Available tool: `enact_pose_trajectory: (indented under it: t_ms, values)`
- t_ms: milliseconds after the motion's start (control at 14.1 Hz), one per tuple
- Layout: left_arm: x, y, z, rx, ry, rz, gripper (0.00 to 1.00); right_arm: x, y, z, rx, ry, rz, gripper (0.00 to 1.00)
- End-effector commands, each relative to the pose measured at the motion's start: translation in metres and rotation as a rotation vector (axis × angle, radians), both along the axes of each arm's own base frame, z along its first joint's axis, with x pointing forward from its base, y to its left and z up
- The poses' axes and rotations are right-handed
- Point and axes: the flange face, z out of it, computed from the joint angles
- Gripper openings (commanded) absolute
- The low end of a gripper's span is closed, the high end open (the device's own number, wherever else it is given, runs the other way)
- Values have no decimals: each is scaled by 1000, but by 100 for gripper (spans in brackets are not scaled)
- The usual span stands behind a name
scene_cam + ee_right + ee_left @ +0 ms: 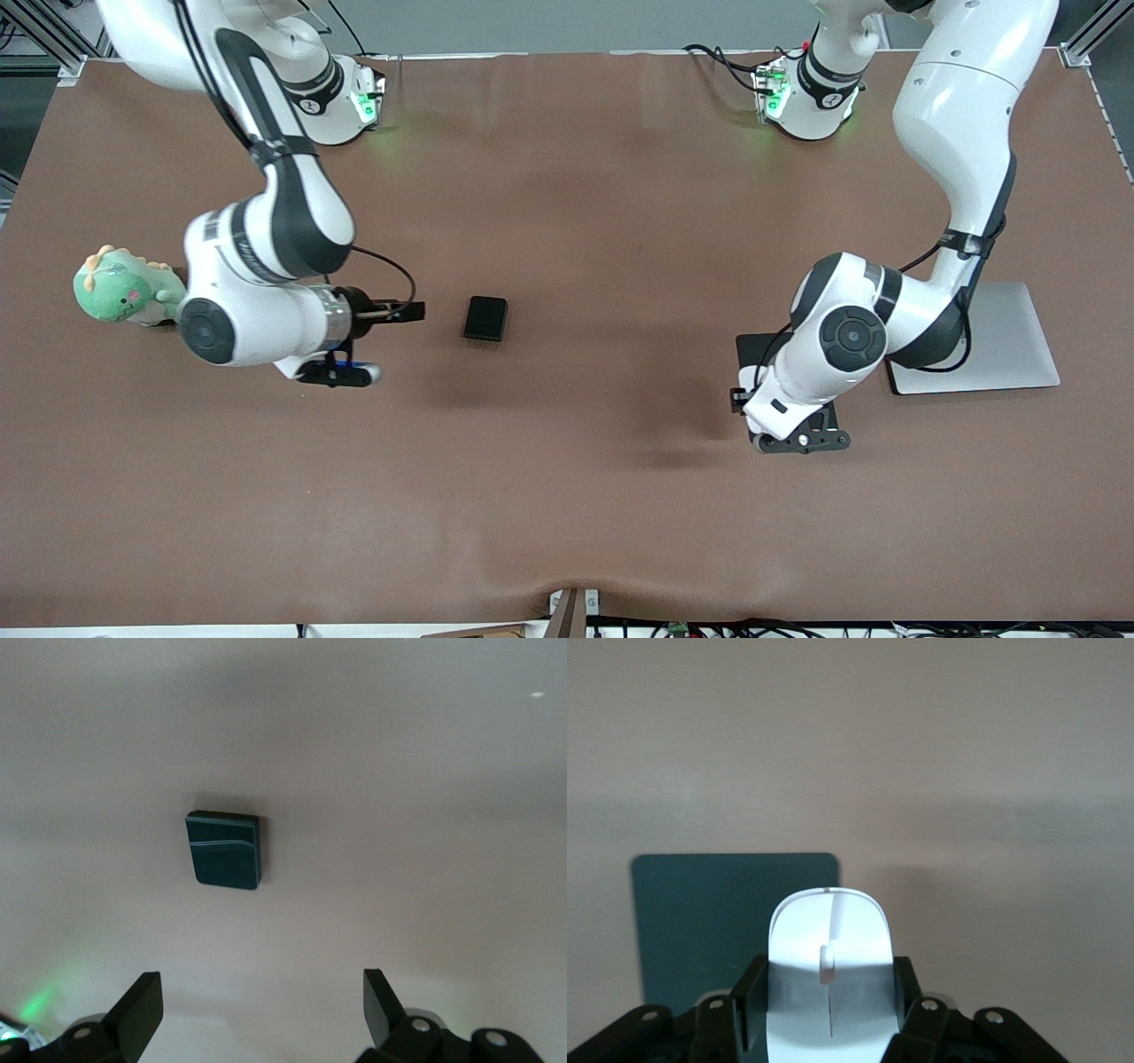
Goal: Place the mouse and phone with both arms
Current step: 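Carry the mouse to the pad while the right gripper grasps the phone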
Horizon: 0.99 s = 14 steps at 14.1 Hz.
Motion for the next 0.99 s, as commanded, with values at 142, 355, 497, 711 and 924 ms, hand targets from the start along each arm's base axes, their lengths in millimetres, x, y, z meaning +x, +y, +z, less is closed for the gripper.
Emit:
enact_pose_trajectory:
  t_ms: [142,355,497,711,924]
  values:
    - [-16,41,-31,66,-62,-77,19,-33,56,-72,-43,-123,17,100]
    - [-26,55,-56,61,-108,-116,21,-41,76,-103,-58,-172,20,100]
    - [-33,55,-67,75,-95,-136,22,-49,89,-119,-72,-202,-1,100]
    - [-45,63,-83,83,-56,-137,27,-61,101,-143,-90,-238,-12,100]
    - [-49,67,-94,83,-35,-134,36,-69,97,-156,-101,-251,-19,100]
